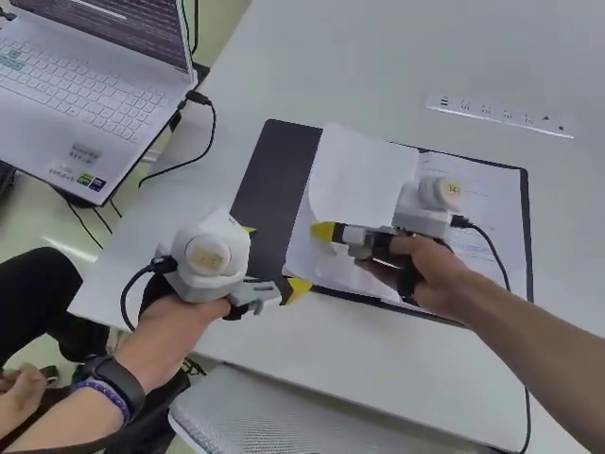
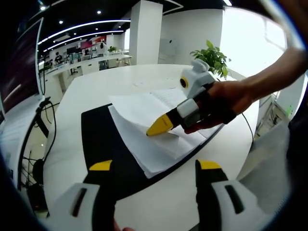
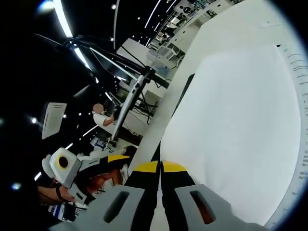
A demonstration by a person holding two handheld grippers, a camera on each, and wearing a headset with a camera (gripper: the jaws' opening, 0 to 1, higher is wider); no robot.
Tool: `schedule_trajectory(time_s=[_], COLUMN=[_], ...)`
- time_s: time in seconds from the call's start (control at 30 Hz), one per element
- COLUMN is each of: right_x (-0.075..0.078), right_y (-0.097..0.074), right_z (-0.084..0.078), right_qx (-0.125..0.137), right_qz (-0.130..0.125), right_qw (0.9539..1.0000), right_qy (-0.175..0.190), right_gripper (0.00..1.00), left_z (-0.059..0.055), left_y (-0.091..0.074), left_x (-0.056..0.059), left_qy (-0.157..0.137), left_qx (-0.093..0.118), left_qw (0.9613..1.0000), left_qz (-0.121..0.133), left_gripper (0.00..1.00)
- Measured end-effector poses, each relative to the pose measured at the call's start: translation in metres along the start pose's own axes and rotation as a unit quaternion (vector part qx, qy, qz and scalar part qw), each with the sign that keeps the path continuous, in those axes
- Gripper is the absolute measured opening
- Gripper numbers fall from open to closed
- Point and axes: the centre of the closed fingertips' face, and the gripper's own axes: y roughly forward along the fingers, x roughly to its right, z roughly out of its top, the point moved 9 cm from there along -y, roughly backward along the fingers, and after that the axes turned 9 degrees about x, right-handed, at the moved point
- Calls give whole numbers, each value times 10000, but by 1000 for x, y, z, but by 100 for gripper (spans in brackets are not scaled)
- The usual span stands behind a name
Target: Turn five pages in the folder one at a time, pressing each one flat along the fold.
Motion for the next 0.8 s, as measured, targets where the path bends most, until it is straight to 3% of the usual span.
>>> schedule_trajectory(time_s=[0.53, 0.8], right_x=[22, 25], right_y=[18, 22], right_z=[-12, -16], right_qx=[-233, -345], right_qz=[-232, -356], right_qw=[9992, 9984], right_qy=[237, 263], right_gripper=[0, 0], left_z=[-7, -6], left_y=[-3, -2], left_x=[-1, -1], left_qy=[-163, -189], left_qx=[-111, -131], left_qw=[9998, 9997], left_qz=[84, 94], left_gripper=[67, 67])
